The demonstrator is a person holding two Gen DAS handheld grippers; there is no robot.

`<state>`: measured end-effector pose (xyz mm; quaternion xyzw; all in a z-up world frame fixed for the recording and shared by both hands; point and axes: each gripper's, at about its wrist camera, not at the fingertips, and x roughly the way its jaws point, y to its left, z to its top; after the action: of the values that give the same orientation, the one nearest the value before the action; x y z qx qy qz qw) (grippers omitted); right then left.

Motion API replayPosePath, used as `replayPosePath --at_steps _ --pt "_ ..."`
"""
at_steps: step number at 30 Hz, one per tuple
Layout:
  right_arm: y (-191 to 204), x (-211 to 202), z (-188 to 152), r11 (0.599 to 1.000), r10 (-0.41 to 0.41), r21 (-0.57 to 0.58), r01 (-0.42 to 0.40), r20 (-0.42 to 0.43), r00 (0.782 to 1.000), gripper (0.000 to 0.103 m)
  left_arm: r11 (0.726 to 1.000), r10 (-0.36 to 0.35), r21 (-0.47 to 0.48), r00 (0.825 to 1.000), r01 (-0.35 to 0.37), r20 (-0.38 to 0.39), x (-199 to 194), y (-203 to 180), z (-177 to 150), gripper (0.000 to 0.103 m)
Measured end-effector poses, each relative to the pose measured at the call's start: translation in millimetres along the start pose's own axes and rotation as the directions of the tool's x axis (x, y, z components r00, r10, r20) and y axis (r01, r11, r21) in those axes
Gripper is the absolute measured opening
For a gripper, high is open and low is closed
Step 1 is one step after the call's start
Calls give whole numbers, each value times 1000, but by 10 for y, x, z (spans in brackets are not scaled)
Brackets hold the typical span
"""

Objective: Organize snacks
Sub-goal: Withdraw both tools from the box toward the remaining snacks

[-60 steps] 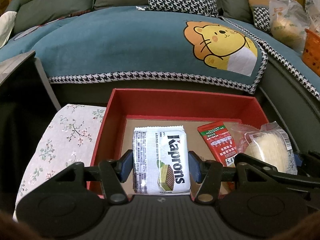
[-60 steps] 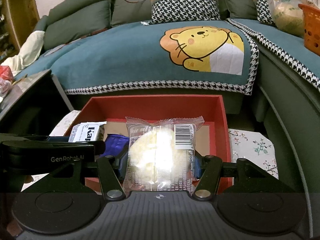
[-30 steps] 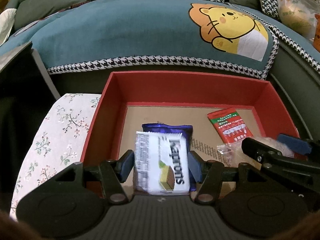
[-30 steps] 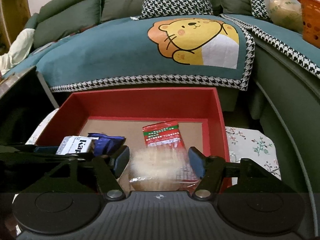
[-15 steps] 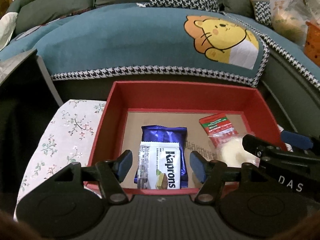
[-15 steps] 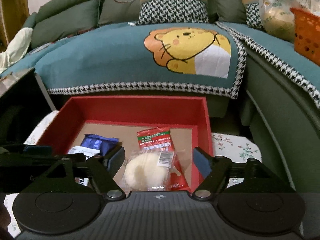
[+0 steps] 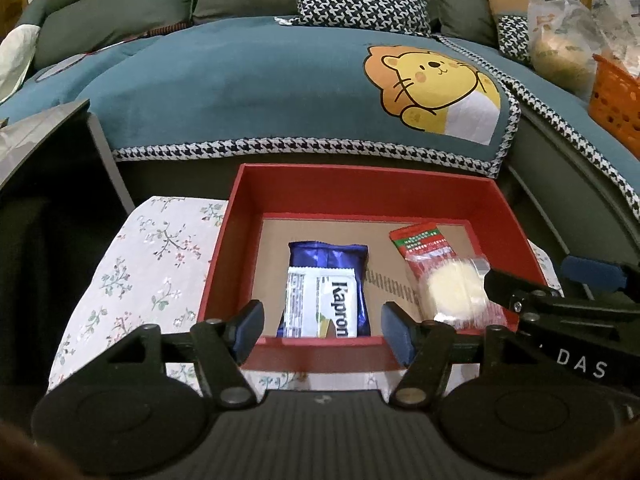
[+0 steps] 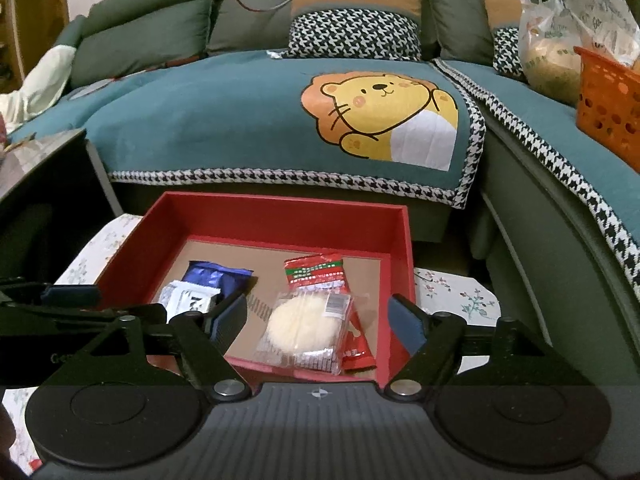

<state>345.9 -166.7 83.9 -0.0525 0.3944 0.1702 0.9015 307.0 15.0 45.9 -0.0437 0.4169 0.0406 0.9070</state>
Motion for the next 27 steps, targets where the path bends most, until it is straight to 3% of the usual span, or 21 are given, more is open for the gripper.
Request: replayPosePath --at_steps 12,27 --pt "169 -267 -140 999 13 -53 -15 -26 1000 85 1000 -10 0 1000 10 -13 -245 142 -240 99" --pt "367 -504 -497 994 27 -98 -37 -102 994 86 999 -16 -33 994 12 -112 -344 532 -685 99"
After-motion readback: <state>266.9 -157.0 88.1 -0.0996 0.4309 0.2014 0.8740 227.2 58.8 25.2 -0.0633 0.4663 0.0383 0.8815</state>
